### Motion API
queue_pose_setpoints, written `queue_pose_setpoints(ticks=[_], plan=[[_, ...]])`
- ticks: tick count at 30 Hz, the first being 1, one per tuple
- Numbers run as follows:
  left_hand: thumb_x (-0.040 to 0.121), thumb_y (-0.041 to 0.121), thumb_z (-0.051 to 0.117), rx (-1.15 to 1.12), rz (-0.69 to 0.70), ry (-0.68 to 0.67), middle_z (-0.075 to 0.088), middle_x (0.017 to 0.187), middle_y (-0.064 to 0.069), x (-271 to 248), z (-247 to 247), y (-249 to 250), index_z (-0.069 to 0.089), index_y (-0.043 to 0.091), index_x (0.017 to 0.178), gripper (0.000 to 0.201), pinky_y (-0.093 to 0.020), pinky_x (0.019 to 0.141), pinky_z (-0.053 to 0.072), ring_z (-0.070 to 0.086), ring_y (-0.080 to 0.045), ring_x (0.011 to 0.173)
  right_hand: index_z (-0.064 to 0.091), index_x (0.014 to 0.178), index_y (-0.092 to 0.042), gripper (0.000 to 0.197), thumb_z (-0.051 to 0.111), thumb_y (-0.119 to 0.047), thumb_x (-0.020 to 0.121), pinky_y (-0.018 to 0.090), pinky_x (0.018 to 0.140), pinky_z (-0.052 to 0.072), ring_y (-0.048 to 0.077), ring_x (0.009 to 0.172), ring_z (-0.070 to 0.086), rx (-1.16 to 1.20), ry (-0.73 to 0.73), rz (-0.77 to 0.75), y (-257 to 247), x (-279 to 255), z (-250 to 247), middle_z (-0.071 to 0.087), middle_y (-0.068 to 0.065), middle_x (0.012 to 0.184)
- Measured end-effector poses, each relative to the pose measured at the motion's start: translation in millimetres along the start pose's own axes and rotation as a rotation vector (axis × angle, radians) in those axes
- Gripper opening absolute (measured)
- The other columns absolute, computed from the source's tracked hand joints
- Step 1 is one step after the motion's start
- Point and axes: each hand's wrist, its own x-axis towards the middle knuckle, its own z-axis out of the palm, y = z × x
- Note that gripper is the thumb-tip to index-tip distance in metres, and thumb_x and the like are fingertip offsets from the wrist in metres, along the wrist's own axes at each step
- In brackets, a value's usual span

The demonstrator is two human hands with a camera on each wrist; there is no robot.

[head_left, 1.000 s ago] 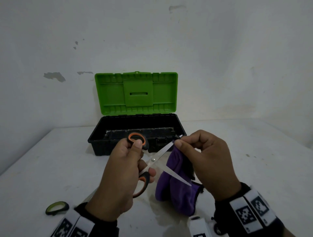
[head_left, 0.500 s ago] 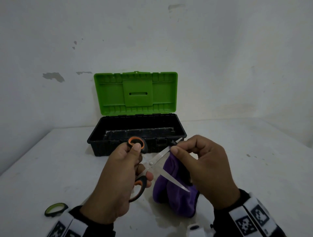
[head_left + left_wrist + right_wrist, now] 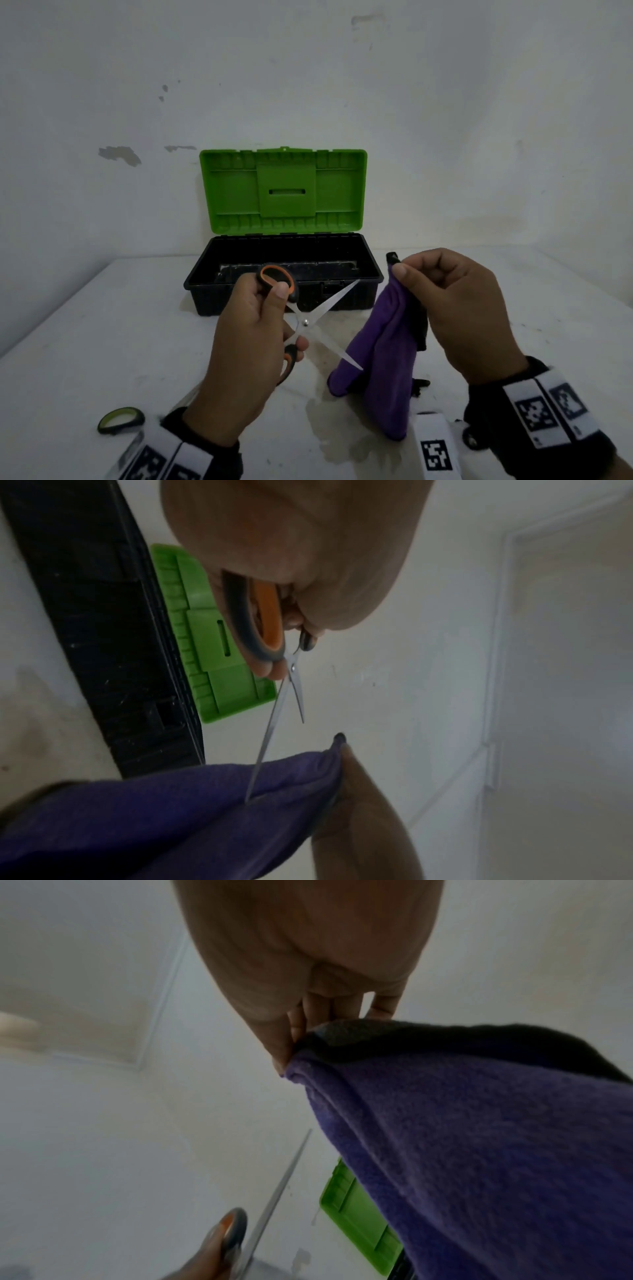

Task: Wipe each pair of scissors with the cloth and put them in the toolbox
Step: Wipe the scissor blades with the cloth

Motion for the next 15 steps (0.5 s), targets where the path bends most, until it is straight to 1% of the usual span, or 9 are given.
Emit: queue_pose_setpoints(ticks=[1, 2, 3, 5, 8, 10, 12, 15], plan=[[0.100, 0.029, 0.045, 0.021, 0.047, 0.011, 0.049, 0.059, -0.016, 0, 1, -1, 0.055, 0.018, 0.094, 0.016, -0.025, 0.047, 0.053, 0.063, -0.033, 0.054, 0.075, 0.078, -0.020, 0.005, 0.078, -0.019, 0.082, 0.024, 0.066, 0.055, 0.010, 0.066, 0.070, -0.053, -0.027, -0.029, -3, -1, 2, 0.075, -0.005, 0.071], [0.099, 0.029, 0.045, 0.048, 0.095, 0.018, 0.049, 0.060, -0.014, -1, 3, -3, 0.054, 0.017, 0.094, 0.016, -0.025, 0.047, 0.053, 0.064, -0.033, 0.055, 0.075, 0.077, -0.022, 0.006, 0.079, -0.020, 0.081, 0.017, 0.067, 0.052, 0.007, 0.066, 0.069, -0.115, -0.051, -0.062, -6, -4, 6, 0.074, -0.010, 0.071], [0.099, 0.029, 0.044, 0.081, 0.142, 0.021, 0.050, 0.060, -0.013, -2, 5, -4, 0.053, 0.017, 0.094, 0.016, -0.024, 0.047, 0.053, 0.064, -0.030, 0.054, 0.074, 0.076, -0.023, 0.007, 0.080, -0.020, 0.080, 0.010, 0.065, 0.048, 0.004, 0.067, 0.067, -0.165, -0.073, -0.090, -9, -7, 12, 0.073, -0.014, 0.072], [0.098, 0.030, 0.044, 0.131, 0.228, 0.030, 0.054, 0.064, -0.011, -4, 10, -8, 0.052, 0.017, 0.095, 0.015, -0.021, 0.047, 0.052, 0.065, -0.020, 0.052, 0.074, 0.075, -0.026, 0.010, 0.080, -0.020, 0.080, 0.005, 0.064, 0.044, -0.001, 0.069, 0.066, -0.199, -0.120, -0.117, -13, -15, 24, 0.071, -0.020, 0.073], [0.096, 0.035, 0.043, 0.200, 0.346, 0.066, 0.060, 0.076, -0.001, -7, 15, -11, 0.050, 0.017, 0.096, 0.019, -0.017, 0.050, 0.052, 0.065, -0.014, 0.060, 0.073, 0.073, -0.029, 0.014, 0.080, -0.019, 0.080, 0.004, 0.066, 0.042, -0.001, 0.072, 0.066, -0.215, -0.169, -0.161, -13, -26, 39, 0.070, -0.019, 0.071], [0.095, 0.039, 0.041, 0.245, 0.415, 0.082, 0.061, 0.078, 0.005, -7, 16, -14, 0.048, 0.021, 0.095, 0.019, -0.016, 0.051, 0.053, 0.065, -0.010, 0.062, 0.073, 0.075, -0.028, 0.013, 0.079, -0.018, 0.081, 0.003, 0.068, 0.042, -0.001, 0.075, 0.066, -0.224, -0.171, -0.186, -12, -32, 47, 0.070, -0.017, 0.070], [0.096, 0.041, 0.039, 0.278, 0.466, 0.096, 0.060, 0.078, 0.008, -7, 16, -18, 0.046, 0.026, 0.096, 0.017, -0.021, 0.051, 0.056, 0.064, -0.008, 0.062, 0.075, 0.078, -0.026, 0.009, 0.079, -0.019, 0.081, 0.002, 0.069, 0.043, -0.001, 0.076, 0.066, -0.222, -0.190, -0.199, -13, -35, 53, 0.071, -0.016, 0.072], [0.099, 0.043, 0.037, 0.344, 0.542, 0.104, 0.060, 0.083, 0.009, -5, 13, -23, 0.045, 0.030, 0.098, 0.015, -0.034, 0.050, 0.057, 0.064, -0.010, 0.065, 0.077, 0.079, -0.023, 0.005, 0.080, -0.019, 0.081, 0.003, 0.069, 0.044, 0.000, 0.075, 0.067, -0.211, -0.209, -0.202, -16, -38, 57, 0.072, -0.014, 0.072]])
